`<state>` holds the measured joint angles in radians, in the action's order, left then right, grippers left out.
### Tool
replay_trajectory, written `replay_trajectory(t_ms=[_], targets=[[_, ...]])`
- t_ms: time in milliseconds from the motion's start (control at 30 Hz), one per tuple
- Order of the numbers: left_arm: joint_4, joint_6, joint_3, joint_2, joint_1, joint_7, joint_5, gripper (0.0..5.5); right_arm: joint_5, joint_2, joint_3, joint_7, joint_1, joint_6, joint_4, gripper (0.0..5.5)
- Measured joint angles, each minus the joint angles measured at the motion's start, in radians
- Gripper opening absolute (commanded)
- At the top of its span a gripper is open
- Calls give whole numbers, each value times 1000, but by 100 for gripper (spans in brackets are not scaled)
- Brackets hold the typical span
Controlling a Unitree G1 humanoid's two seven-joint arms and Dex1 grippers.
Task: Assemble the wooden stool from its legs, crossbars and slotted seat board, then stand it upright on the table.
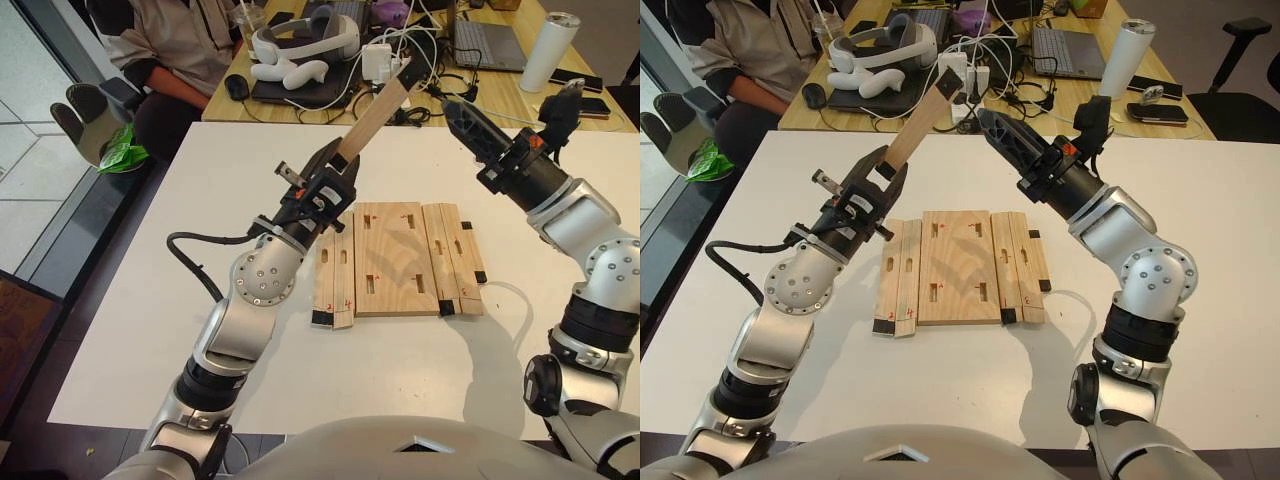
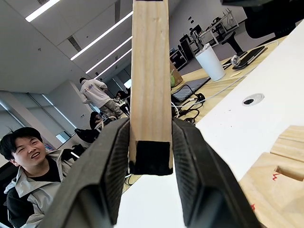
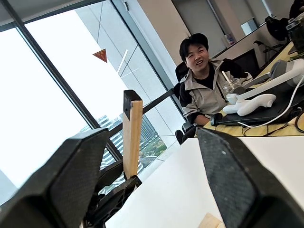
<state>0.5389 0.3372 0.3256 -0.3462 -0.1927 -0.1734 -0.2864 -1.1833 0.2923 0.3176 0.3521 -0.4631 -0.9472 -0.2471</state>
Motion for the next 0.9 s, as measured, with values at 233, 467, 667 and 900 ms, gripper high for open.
replay_trajectory(t_ms=[233, 467, 667, 900], targets=[[2, -8, -10, 38, 0, -15, 0, 129, 74, 52, -79, 106, -29, 16, 84, 346], [9, -23, 3, 51, 18, -34, -10, 129, 154, 61, -147, 214, -135, 48, 192, 346], [30, -27, 49, 73, 38, -49, -31, 129, 184, 18, -178, 253, -179, 64, 240, 316], [31, -27, 48, 82, 46, -53, -43, 129, 188, 1, -176, 283, -206, 60, 245, 211]])
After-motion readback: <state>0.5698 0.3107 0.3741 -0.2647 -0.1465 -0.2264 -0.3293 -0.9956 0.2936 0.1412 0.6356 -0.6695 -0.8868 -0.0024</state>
